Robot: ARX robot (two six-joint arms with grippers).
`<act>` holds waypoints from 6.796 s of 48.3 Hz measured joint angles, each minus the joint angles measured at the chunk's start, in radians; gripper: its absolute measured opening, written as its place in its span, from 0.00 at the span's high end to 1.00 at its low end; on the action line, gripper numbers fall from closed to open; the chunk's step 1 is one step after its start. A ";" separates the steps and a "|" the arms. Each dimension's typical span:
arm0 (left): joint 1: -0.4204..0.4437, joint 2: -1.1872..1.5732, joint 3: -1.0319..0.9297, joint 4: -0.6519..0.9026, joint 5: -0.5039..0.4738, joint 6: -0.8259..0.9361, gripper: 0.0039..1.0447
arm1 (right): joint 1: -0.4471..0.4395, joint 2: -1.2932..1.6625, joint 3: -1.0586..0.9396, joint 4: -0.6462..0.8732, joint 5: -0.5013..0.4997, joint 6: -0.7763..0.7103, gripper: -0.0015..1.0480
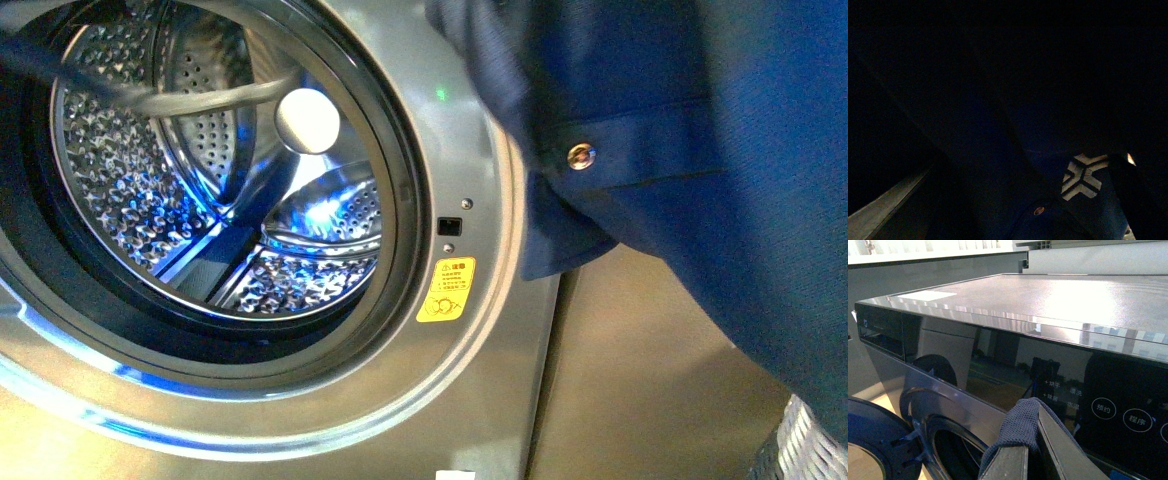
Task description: Put clothes into washing machine
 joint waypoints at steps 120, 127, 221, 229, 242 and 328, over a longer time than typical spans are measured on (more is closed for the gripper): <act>0.197 -0.108 0.013 0.167 -0.156 -0.174 0.96 | -0.002 -0.002 0.000 0.000 -0.001 0.002 0.37; 0.283 -0.155 0.003 0.116 -0.088 -0.126 0.96 | -0.002 -0.002 0.000 0.000 -0.001 0.002 0.17; 0.724 -0.270 0.186 -0.428 -0.159 0.068 0.96 | -0.002 -0.002 0.000 0.000 -0.004 0.003 0.07; 0.707 -0.293 0.015 -0.294 -0.187 0.041 0.96 | -0.002 -0.002 0.000 0.000 -0.004 0.003 0.07; 0.681 -0.266 -0.107 -0.166 -0.269 0.014 0.96 | -0.002 -0.002 0.000 0.000 -0.004 0.002 0.07; 0.357 0.581 0.175 0.105 -0.769 0.031 0.96 | -0.002 -0.002 0.000 0.000 -0.004 0.003 0.07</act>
